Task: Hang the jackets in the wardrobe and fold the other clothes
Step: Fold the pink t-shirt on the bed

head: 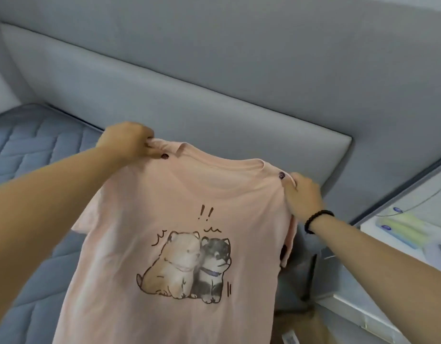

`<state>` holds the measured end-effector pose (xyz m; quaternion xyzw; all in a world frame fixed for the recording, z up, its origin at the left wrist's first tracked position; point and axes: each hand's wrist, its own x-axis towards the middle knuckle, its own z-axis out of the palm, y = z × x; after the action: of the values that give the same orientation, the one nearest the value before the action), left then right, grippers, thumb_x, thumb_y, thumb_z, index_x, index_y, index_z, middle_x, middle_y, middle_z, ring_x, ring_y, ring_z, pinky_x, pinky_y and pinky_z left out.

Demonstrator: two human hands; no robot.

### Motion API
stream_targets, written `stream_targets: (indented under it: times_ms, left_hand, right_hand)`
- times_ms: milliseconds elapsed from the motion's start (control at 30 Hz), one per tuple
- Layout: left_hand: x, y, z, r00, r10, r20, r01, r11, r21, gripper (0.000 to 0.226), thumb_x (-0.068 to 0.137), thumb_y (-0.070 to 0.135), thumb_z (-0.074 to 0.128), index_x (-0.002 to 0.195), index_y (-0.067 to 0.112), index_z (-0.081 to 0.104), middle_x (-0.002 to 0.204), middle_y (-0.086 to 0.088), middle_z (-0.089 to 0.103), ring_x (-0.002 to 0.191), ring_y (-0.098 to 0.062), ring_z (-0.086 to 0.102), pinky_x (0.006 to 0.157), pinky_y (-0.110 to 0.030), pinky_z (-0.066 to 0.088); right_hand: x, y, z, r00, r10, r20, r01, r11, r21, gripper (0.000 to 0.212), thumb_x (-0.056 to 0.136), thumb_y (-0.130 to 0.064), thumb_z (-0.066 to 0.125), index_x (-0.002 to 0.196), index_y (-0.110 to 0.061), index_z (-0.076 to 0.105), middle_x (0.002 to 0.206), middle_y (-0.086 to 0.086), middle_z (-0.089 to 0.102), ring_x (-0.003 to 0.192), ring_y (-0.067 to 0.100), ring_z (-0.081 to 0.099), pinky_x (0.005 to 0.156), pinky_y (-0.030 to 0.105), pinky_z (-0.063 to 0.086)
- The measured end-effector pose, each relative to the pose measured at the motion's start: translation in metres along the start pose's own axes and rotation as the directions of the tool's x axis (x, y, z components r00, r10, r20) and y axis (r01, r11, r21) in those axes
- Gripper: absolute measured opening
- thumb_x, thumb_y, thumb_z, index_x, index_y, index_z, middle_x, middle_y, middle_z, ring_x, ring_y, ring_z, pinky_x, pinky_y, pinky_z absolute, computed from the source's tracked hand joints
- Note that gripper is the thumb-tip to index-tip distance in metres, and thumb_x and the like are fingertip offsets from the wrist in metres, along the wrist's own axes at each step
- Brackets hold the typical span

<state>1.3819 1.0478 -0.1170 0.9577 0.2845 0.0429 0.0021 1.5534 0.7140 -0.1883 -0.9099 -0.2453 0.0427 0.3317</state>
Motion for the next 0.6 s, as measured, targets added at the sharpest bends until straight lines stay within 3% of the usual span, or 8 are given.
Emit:
stream_targets:
  times_ms: [67,100,167,200,300,400,500,600]
  left_hand:
    - [0.028,0.009,0.045,0.981,-0.045,-0.188,0.034,0.998,-0.058,0.039,0.083,0.047,0.069,0.103,0.014,0.062,0.111,-0.012,0.060,0.103,-0.034,0.056,0.077,-0.043,0.045]
    - [0.033,0.014,0.072,0.963,-0.072,-0.260,0.045,0.993,-0.109,0.041,0.087,0.036,0.067,0.118,0.011,0.058,0.122,-0.015,0.055,0.112,-0.036,0.053,0.084,-0.047,0.043]
    - [0.020,0.028,0.136,0.956,-0.094,-0.279,0.031,0.974,-0.223,0.052,0.090,0.019,0.061,0.137,0.005,0.044,0.142,-0.018,0.042,0.126,-0.038,0.043,0.099,-0.050,0.036]
    - [0.002,0.035,0.170,0.972,-0.086,-0.221,0.025,0.965,-0.262,0.056,0.092,0.017,0.058,0.142,0.003,0.037,0.149,-0.018,0.034,0.133,-0.037,0.037,0.106,-0.048,0.032]
    - [-0.081,0.051,0.258,1.000,-0.003,0.028,0.011,0.959,-0.284,0.065,0.098,0.023,0.048,0.153,0.007,0.018,0.161,-0.014,0.010,0.148,-0.030,0.011,0.120,-0.042,0.014]
    - [-0.180,0.055,0.309,0.977,0.115,0.177,-0.060,0.956,-0.286,0.064,0.100,0.040,0.026,0.155,0.012,0.010,0.162,-0.008,-0.001,0.150,-0.025,-0.003,0.121,-0.039,0.000]
    - [-0.268,0.044,0.329,0.939,0.195,0.283,-0.128,0.963,-0.239,0.066,0.099,0.045,0.021,0.154,0.010,0.017,0.162,-0.010,0.006,0.150,-0.025,-0.001,0.121,-0.043,0.004]
    - [-0.342,0.013,0.341,0.907,0.290,0.306,-0.239,0.951,-0.195,0.060,0.100,0.041,0.027,0.151,0.010,0.029,0.160,-0.015,0.021,0.149,-0.028,0.013,0.117,-0.049,0.013]
  right_hand:
    - [0.038,0.020,0.034,0.996,0.027,-0.090,-0.024,0.999,0.035,0.025,0.100,-0.019,0.040,0.084,-0.009,0.058,0.086,0.010,0.061,0.085,0.031,0.054,0.069,0.033,0.035]
    - [0.049,0.028,0.053,0.989,0.056,-0.140,-0.049,0.997,0.051,0.022,0.099,-0.013,0.040,0.099,-0.007,0.061,0.106,0.014,0.061,0.100,0.033,0.054,0.080,0.034,0.040]
    - [0.048,0.044,0.099,0.980,0.099,-0.173,-0.095,0.995,0.031,0.040,0.093,-0.005,0.041,0.132,-0.010,0.050,0.147,0.012,0.036,0.132,0.026,0.038,0.102,0.032,0.033]
    - [0.034,0.050,0.126,0.988,0.076,-0.135,-0.076,0.997,0.004,0.050,0.091,-0.003,0.041,0.139,-0.014,0.041,0.154,0.010,0.022,0.140,0.023,0.026,0.108,0.031,0.029]
    - [-0.047,0.061,0.205,0.992,-0.026,0.124,0.032,0.998,-0.045,0.063,0.094,-0.011,0.046,0.150,-0.022,0.020,0.160,0.003,0.002,0.147,0.019,0.005,0.117,0.030,0.017]
    - [-0.143,0.065,0.260,0.955,-0.070,0.288,0.104,0.989,-0.105,0.065,0.094,-0.020,0.044,0.152,-0.026,0.014,0.160,0.004,-0.004,0.148,0.023,-0.002,0.119,0.039,0.016]
    - [-0.228,0.057,0.290,0.931,-0.018,0.364,0.079,0.985,-0.154,0.064,0.095,-0.027,0.042,0.153,-0.024,0.014,0.160,0.006,-0.009,0.148,0.025,-0.008,0.119,0.047,0.012]
    - [-0.301,0.046,0.309,0.922,-0.042,0.385,0.122,0.975,-0.186,0.064,0.088,-0.029,0.047,0.150,-0.020,0.029,0.160,0.012,0.011,0.147,0.030,0.009,0.115,0.048,0.014]
